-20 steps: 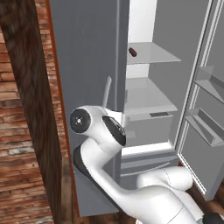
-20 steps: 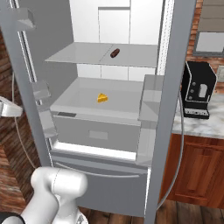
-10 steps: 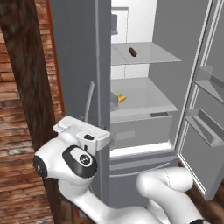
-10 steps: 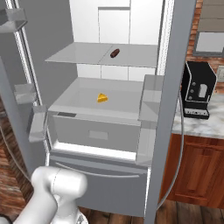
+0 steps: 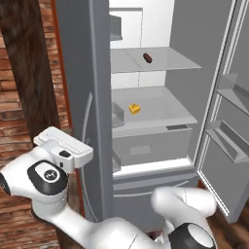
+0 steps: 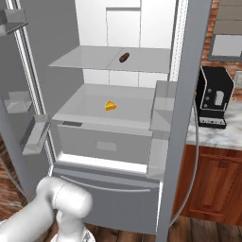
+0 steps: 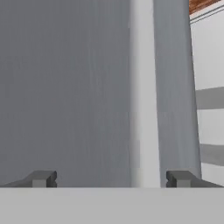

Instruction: Retrieve the sausage and cheese from the fridge and place them on the cutting board on the counter.

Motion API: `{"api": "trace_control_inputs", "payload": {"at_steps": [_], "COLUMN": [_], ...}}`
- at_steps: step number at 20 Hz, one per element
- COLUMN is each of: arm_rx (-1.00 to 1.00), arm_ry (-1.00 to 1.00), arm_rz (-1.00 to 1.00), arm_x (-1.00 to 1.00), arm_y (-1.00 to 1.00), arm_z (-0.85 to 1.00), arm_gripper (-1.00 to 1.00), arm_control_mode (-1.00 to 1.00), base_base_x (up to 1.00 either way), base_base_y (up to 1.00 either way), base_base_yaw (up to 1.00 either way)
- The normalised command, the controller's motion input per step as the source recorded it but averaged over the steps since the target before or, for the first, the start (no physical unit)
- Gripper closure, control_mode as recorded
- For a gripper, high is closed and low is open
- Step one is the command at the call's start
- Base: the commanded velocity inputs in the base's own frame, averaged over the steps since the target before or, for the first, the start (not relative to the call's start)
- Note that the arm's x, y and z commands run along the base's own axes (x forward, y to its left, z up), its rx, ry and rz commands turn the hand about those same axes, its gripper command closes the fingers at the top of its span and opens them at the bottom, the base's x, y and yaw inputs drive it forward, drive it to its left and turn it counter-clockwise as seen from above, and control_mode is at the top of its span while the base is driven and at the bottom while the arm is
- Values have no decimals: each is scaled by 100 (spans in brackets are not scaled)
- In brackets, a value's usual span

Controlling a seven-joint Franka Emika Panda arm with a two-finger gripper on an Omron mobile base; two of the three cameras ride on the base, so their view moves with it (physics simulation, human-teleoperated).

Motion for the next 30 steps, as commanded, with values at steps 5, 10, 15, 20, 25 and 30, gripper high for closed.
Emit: {"api": "trace_control_inputs", "payload": {"at_steps": [5,10,15,20,25,30], "arm_rx": [-1,-5,-2,18,43,52], "arm_ry": [0,-27,-27,-21,-3,14], "arm_rz": [-14,10,13,56,58,49], "arm_x": [26,-62,-86,-100,-86,-10], "arm_y": [88,61,28,-78,-70,-69], "arm_z": [-6,-7,0,2,-3,-5], "arm_gripper": [-100,-100,-100,-100,-100,-100], "arm_control_mode": [-100,-100,-100,-100,-100,-100], "base_base_x": [0,0,0,0,0,0], "base_base_y": [0,0,0,0,0,0], "base_base_yaw": [0,0,0,0,0,0]}}
